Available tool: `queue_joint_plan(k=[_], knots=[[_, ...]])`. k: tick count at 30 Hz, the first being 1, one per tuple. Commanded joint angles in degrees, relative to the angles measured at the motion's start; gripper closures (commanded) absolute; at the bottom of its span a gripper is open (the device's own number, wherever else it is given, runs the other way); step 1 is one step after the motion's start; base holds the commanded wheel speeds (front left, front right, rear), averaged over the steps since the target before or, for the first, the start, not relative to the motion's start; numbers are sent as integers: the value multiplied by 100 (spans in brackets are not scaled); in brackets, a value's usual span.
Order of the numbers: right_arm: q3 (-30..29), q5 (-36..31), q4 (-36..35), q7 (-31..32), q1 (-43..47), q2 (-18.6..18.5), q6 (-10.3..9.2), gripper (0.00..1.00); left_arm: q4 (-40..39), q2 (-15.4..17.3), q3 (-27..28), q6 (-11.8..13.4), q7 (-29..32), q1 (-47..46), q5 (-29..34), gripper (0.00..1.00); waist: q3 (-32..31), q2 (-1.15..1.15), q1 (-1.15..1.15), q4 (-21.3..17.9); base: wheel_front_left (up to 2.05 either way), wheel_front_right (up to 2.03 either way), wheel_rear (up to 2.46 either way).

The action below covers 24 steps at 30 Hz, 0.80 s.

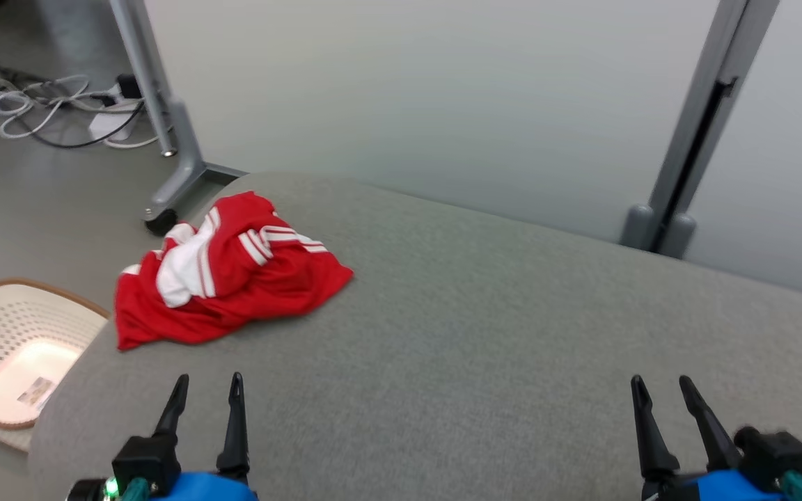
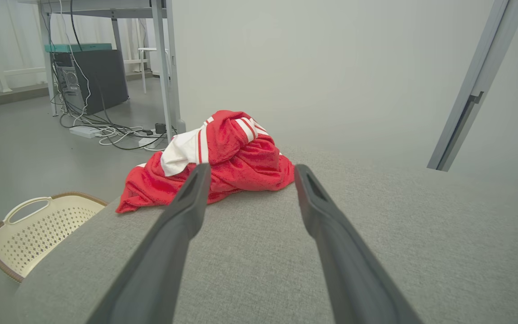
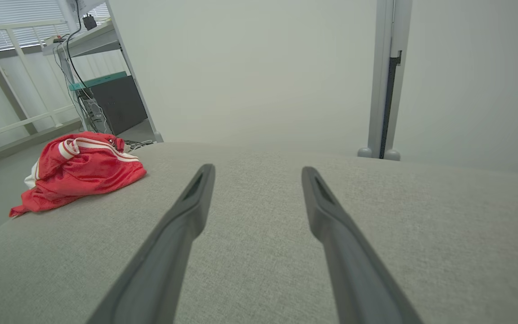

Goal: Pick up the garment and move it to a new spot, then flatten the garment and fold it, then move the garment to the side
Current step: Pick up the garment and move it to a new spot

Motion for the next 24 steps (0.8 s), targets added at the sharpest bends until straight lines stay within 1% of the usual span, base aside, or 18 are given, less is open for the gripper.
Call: queue_joint_plan(k=[1,5,7,13,18,21,24], knots=[[-21,29,-9,-30,42,-31,3,0,-43,37,21,3,9,12,-26,0,190,0,-1,311,0,0,0],[31,26,-7,-44,-9,-32,3,0,-124,75,23,28,45,56,-32,0,208,0,-1,742,0,0,0],[140,9,-11,-25,-103,-31,3,0,-177,85,79,71,34,112,-85,0,284,0,-1,817,0,0,0],[335,-66,44,48,-335,-32,3,0,-327,51,210,202,-36,245,-189,0,433,0,-1,911,0,0,0],[365,-57,107,35,-412,-31,3,0,-380,54,215,228,-59,258,-189,0,459,0,-1,924,0,0,0],[357,-18,130,19,-405,-31,3,0,-443,78,193,178,-3,135,-232,0,456,0,-1,922,0,0,0],[271,-4,137,4,-338,-31,3,0,-681,119,232,93,324,-124,-398,0,454,0,-1,924,0,0,0]])
